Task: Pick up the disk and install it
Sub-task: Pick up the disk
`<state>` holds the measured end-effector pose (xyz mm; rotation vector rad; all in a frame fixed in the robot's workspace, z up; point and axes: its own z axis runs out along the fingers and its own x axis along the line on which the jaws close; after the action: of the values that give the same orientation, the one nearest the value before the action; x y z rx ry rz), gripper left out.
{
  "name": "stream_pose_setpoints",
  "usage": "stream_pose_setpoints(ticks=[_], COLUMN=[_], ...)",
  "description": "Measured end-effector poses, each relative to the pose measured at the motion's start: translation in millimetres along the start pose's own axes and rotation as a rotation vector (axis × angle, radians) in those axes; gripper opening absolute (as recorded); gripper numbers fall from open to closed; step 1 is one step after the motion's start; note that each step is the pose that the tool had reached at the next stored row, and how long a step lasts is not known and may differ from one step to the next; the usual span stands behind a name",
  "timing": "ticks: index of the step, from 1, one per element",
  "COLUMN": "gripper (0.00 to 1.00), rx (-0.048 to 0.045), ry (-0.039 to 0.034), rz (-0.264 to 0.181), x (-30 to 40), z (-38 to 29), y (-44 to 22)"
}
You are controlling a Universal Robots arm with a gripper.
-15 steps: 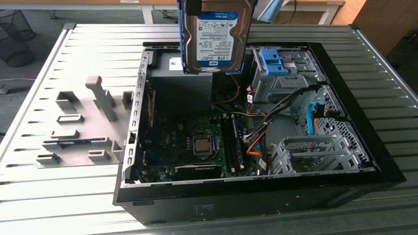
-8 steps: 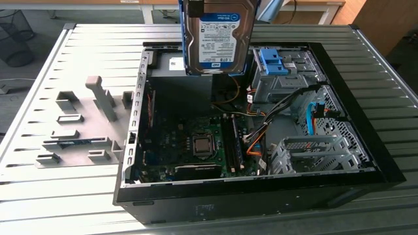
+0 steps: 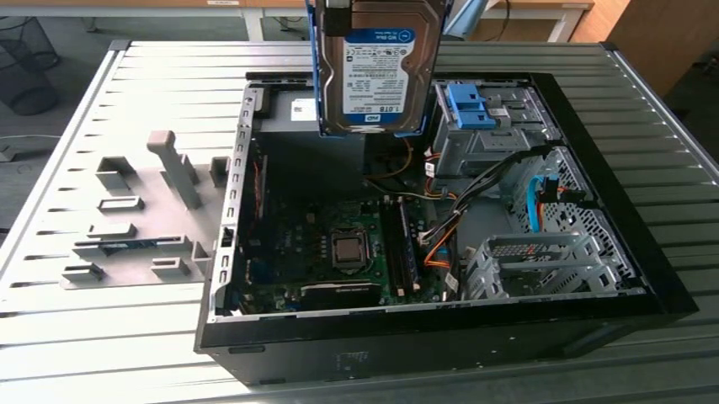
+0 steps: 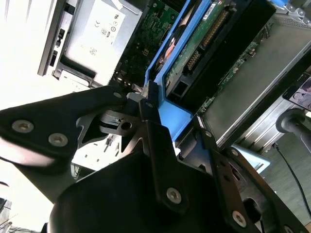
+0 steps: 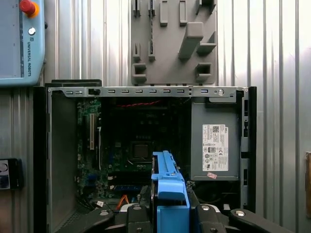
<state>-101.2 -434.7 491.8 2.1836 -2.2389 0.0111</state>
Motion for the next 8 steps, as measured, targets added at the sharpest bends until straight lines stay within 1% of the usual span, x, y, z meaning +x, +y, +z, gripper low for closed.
stream_pose_setpoints(ticks=[8], gripper=[0.37], rx=[0.0], ry=[0.004], rz=[0.0], x=[0.0], z=[0.0], y=[0.0])
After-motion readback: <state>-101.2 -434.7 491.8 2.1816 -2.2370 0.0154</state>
